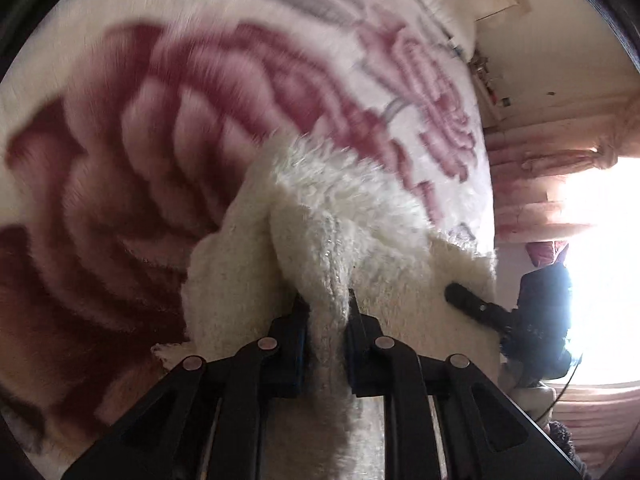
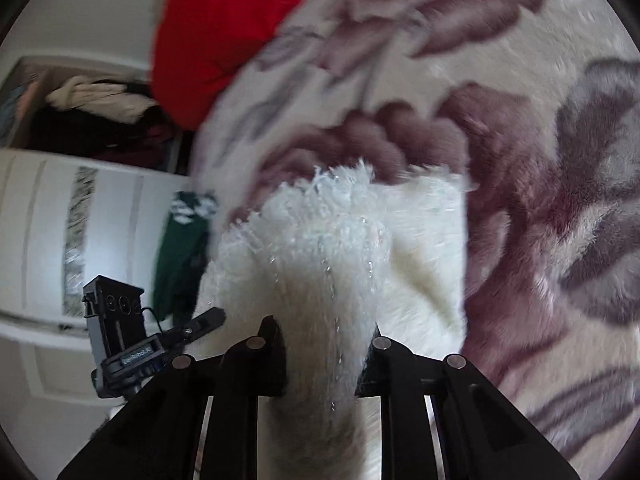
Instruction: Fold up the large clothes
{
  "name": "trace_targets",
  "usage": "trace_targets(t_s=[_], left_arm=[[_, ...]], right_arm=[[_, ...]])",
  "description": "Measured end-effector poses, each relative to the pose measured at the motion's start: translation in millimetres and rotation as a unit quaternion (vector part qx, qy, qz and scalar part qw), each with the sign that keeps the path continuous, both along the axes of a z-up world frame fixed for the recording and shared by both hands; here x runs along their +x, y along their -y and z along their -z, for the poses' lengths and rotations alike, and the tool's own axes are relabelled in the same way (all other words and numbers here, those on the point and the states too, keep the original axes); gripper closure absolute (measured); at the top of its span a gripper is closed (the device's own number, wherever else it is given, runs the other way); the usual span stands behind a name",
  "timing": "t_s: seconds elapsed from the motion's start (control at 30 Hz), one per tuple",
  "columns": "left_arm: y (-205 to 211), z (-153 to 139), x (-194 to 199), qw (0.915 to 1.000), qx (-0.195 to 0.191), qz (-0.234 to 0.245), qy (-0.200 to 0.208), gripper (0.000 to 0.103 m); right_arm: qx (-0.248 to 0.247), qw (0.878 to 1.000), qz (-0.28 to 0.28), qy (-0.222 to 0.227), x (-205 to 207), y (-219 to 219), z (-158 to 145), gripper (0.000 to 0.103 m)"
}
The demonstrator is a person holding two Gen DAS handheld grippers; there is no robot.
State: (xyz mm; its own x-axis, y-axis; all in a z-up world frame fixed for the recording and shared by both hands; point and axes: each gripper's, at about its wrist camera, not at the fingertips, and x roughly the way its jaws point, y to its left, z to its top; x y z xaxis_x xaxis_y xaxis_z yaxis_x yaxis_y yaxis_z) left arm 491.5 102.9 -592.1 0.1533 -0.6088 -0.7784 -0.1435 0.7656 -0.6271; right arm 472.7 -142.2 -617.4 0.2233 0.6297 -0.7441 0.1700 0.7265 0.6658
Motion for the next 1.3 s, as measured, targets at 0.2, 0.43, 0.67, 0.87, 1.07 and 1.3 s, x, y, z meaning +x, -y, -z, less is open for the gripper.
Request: trace_targets(t_s=[0.2, 0.43, 0.67, 0.87, 1.07, 1.3], left_arm=[[-6.3, -14.3, -21.8, 0.9995, -0.032, -0.007, 0.007, 0.080], [-41.0, -57.4, -83.9, 0.9951, -0.050, -0.077, 0.036, 0.044], [-6.6, -59.5, -158.0, 0.9975, -0.005, -0.059, 0.039, 0.036], [10.5, -54.8, -161.7, 0.9905, 0.074, -0.072, 0.090, 0.083], [-31.4, -66.6, -175.6, 0.9841, 0.032, -0.138, 0.106, 0.087], [-51.3, -16.3, -148.4, 0.9841, -0.004, -0.172, 0.045, 0.087]], right_arm=[[-0.025, 0.999, -0.039, -0.019, -3.4, -7.1, 27.7, 0.081], [-0.009, 0.997, -0.062, -0.033, -34.6, 7.9, 2.5, 0.047], [-0.003, 0.999, -0.022, -0.045, -91.8, 38.4, -4.8, 0.042], [-0.010, 1.000, -0.013, -0.006, -116.5, 33.9, -11.9, 0.078], [0.000, 0.995, -0.056, 0.083, -123.0, 14.5, -61.7, 0.082], [-0.041, 0.997, -0.058, 0.006, -99.1, 10.3, 4.0, 0.081]])
